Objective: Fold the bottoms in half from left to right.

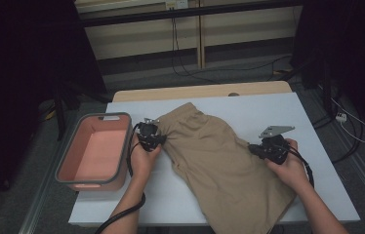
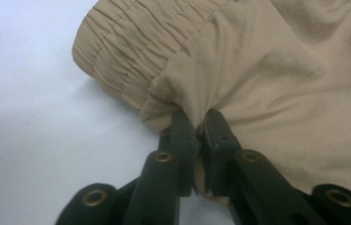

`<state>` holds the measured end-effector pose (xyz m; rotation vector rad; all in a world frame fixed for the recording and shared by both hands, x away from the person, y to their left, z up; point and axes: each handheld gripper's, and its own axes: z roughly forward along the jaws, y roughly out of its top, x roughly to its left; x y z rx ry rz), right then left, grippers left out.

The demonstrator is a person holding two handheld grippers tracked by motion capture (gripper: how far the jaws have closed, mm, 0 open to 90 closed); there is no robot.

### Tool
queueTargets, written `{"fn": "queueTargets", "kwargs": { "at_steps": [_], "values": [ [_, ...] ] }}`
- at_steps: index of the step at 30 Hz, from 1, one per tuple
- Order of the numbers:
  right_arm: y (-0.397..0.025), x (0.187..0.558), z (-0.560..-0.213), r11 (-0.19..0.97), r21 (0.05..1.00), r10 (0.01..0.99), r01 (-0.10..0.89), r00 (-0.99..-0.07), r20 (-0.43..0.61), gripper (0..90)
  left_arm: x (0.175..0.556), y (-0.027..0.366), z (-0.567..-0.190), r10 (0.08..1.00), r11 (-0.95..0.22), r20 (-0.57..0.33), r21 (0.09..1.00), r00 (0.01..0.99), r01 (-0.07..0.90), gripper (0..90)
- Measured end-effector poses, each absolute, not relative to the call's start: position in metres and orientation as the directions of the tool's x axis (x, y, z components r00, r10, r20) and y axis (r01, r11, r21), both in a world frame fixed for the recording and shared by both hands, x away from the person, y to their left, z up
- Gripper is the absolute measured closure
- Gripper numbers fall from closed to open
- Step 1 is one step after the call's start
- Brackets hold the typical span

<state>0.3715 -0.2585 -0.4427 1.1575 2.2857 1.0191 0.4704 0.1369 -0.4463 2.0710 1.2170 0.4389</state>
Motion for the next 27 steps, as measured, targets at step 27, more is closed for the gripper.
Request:
{"fn": "queueTargets", "kwargs": {
  "at_steps": [27],
  "values": [
    [-0.282,0.334,-0.43,0.339,0.741,0.833,0.579,-0.551,0.049,58.3,0.452,0.159,-0.441,0.895,-0.293,-0.024,0.722,0.446,0.627,86.4]
  ]
}}
